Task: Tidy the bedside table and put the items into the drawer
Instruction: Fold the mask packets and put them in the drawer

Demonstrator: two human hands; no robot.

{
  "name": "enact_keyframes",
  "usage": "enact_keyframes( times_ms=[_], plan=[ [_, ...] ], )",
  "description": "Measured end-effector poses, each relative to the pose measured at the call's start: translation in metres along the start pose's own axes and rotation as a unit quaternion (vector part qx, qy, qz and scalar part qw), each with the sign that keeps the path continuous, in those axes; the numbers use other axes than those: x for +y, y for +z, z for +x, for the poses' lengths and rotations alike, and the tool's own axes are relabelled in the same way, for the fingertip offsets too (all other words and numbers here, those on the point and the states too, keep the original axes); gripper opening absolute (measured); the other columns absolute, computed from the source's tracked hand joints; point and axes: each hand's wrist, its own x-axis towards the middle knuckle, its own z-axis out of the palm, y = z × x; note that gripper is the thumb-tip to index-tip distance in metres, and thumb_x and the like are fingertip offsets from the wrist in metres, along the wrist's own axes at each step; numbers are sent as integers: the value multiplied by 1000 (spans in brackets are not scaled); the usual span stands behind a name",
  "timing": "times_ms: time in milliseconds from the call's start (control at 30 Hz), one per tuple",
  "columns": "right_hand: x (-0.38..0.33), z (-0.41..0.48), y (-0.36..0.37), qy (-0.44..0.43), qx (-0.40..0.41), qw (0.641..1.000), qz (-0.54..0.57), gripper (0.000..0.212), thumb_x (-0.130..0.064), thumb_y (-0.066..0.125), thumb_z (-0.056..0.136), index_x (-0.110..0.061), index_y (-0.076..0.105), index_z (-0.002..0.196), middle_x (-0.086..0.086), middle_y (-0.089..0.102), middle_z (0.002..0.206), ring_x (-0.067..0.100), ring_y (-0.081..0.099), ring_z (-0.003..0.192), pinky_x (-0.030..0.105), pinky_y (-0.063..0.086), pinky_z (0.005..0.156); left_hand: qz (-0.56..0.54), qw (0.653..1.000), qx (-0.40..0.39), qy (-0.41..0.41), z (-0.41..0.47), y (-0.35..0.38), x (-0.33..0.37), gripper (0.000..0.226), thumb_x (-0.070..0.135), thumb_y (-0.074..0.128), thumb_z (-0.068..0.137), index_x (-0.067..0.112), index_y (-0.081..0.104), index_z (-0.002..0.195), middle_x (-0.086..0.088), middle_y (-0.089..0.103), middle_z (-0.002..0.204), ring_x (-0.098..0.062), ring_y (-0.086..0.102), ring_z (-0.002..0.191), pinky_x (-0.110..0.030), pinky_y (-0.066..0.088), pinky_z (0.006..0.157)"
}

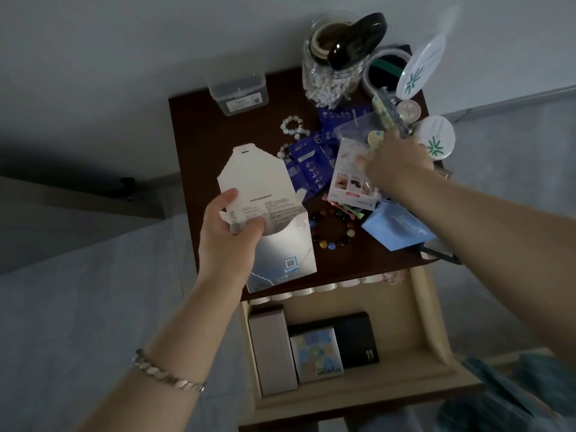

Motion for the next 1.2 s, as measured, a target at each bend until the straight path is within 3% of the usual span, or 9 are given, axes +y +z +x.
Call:
enact_keyframes(
  times_ms=[200,333,500,667,800,900,1000,1067,1200],
  plan=[
    [-7,8,15,-41,6,998,-45,48,-32,54,90,-16,35,132,27,38,131,42,37,118,41,39,79,23,1000,15,-8,-2,-7,-8,51,9,62,86,24,41,130,6,49,121,-9,49,105,-3,48,55],
    [5,9,10,-75,-3,997,-13,41,-18,56,89,-23,42,127,25,43,126,41,42,113,38,41,83,22,999,17,-16,-4,-8,-11,49,9,62,86,26,43,128,4,50,121,-9,50,101,-2,47,53],
    [4,3,11,-67,15,998,0,47,-10,58,84,-9,39,127,22,54,117,41,49,109,37,37,72,5,1000,10,-22,-5,-5,-11,51,8,62,85,25,42,129,3,52,119,-10,52,100,-1,45,51],
    [-2,-4,16,-31,26,999,-10,57,-9,54,84,-5,27,134,26,45,126,42,42,118,45,41,87,27,999,-27,8,-5,-5,-11,50,8,60,87,27,38,127,8,50,117,-8,50,103,0,44,54],
    [-2,-5,14,-75,57,994,58,42,0,44,87,0,34,128,26,44,127,42,44,116,47,38,92,1,998,-66,4,-5,-8,-9,42,6,50,92,32,38,122,11,49,112,-3,51,96,-3,46,62],
    [-8,-17,3,-130,95,960,231,28,-8,41,93,-2,41,120,10,56,105,22,55,86,30,45,67,-4,997,-70,9,-5,-12,-10,39,6,47,93,33,41,120,12,48,110,-7,49,101,-9,46,67],
    [-18,-52,-18,-170,8,890,424,25,-22,60,88,-12,48,107,-10,55,86,3,54,67,11,42,49,10,997,-76,18,-6,-14,-9,38,4,43,93,34,43,116,14,48,103,-10,49,97,-6,46,60],
    [-21,-78,-23,-222,-58,874,428,25,-25,65,84,-15,55,105,-8,62,89,3,60,73,12,46,56,21,996,-84,20,-7,-14,-10,37,3,38,94,34,46,113,18,48,97,-7,50,90,-3,42,54],
    [-24,-120,-12,-289,-184,849,403,10,-24,64,83,-31,59,90,-13,66,87,-3,63,77,13,52,65,6,994,-104,15,-11,-8,-9,34,11,33,98,38,52,96,9,52,85,-6,49,74,-13,41,57]
  ],
)
